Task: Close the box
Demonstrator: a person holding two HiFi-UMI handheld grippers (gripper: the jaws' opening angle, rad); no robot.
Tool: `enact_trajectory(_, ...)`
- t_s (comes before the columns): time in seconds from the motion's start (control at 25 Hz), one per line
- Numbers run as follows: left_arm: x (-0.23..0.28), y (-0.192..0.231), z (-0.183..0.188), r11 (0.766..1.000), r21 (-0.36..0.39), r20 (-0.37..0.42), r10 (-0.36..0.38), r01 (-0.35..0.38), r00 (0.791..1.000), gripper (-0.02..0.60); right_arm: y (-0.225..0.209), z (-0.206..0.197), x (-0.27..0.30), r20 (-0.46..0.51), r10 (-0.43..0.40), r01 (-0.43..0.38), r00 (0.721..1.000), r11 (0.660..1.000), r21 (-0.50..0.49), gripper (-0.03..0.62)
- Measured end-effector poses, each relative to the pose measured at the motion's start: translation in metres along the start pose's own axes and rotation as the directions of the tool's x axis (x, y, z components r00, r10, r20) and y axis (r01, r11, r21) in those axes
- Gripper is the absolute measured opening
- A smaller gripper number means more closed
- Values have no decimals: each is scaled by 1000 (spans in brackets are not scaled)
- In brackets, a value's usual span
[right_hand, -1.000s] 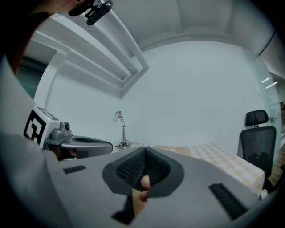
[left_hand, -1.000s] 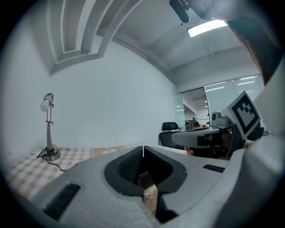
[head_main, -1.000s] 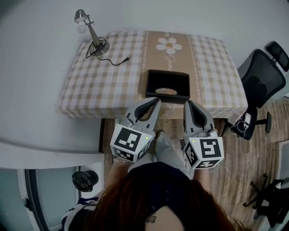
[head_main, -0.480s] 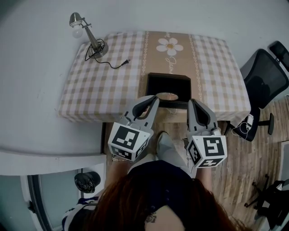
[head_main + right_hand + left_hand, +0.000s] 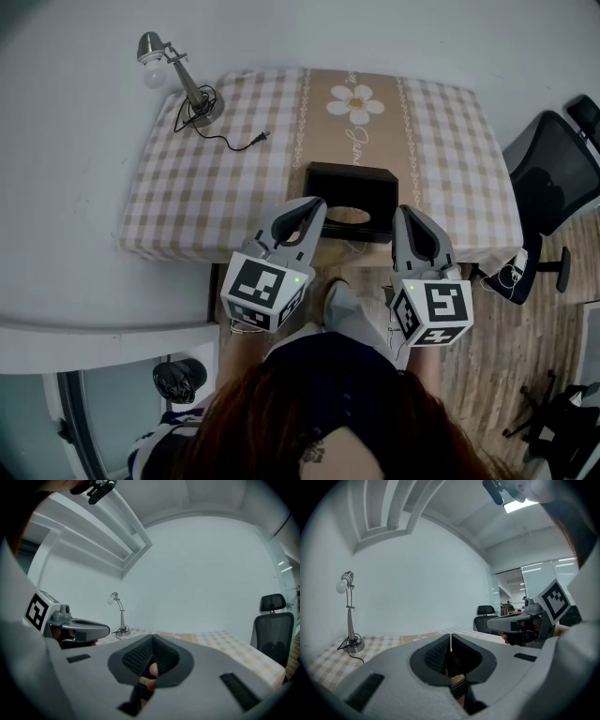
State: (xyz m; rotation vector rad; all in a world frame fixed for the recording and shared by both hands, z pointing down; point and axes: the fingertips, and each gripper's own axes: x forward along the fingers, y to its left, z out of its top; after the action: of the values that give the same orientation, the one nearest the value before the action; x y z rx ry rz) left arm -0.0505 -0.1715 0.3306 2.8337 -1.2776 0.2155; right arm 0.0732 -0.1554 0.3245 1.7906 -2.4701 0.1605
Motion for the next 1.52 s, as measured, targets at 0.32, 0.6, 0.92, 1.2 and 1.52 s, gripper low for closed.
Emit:
enact_trajectory(0.32,19,25,-5,999,-20,-19,30,-31,999,29,-20,-6,23,-35,-15,14,999,999,-45,17)
enact_trajectory(0.6,33,47,-11,998,-41,-41,52,-54,998,29,-37,-12,42,-60,-14,9,998,998,-70,17)
enact_trajectory(0.92,49,66,-25,996,-70,-90,51,-57,995,29,-53,-26,64,-108,10,-19,994,996,-82,17)
enact_trajectory(1.2,59,85,-43,988,-128,-132,65,-82,989,29,-65,-43,79,-182,55,-55,982,998,5,17)
enact_trajectory(1.52,69,104,-70,980,-173,-215,60,-98,975,29,-89,-65,95,-259,58,-54,964,998,22,17)
